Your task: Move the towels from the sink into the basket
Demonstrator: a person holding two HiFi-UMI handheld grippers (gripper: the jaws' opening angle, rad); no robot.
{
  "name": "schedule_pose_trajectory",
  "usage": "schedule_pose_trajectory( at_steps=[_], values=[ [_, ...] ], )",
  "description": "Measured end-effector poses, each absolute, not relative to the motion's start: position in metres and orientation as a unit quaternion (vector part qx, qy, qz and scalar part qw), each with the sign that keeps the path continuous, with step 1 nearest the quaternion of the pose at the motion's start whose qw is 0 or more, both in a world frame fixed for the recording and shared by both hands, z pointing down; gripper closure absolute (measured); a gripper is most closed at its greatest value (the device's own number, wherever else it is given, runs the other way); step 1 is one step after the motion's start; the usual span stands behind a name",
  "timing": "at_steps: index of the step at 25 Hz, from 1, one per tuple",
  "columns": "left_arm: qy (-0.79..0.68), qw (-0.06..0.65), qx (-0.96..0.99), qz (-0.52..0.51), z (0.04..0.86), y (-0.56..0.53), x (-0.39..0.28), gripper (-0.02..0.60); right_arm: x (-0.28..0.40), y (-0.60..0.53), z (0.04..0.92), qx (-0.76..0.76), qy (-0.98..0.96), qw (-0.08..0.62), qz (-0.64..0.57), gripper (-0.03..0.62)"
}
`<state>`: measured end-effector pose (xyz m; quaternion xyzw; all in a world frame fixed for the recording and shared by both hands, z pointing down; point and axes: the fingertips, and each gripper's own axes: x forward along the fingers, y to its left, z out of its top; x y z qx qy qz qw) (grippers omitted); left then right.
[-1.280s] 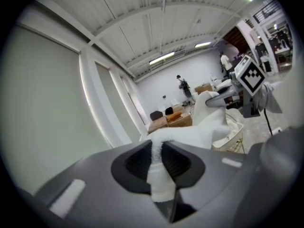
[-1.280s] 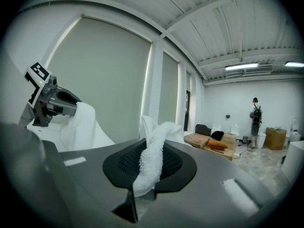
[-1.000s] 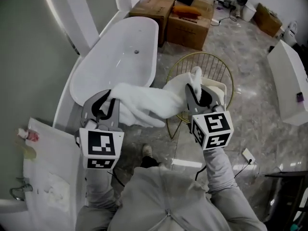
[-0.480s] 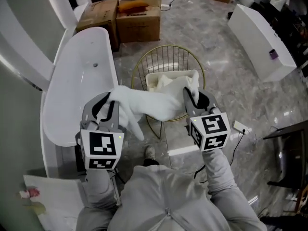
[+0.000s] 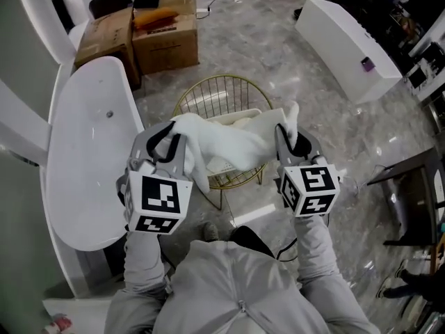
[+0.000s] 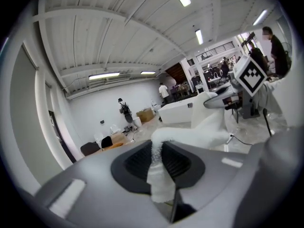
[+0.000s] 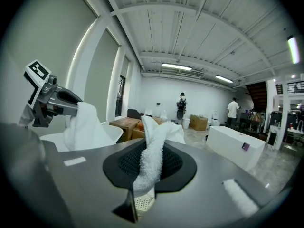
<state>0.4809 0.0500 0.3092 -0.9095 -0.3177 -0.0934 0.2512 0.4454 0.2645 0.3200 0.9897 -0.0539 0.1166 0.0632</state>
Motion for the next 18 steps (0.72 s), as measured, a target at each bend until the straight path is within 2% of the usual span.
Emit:
schedule_pose_trajectory(
  at_steps=[9, 18],
  values=[
    [-0.352, 0.244, -0.899, -0.090, 0.309, 0.111, 0.532, 0.465, 0.483, 0.316, 0.324, 0.989, -0.034, 0.063, 0.130, 0.551],
    [-0.320, 0.228, -0.908, -0.143, 0.342, 0.145, 0.573, 0.465, 0.540, 0.336, 0.353, 0.982, -0.084, 0.053, 0.161, 0.551]
  ],
)
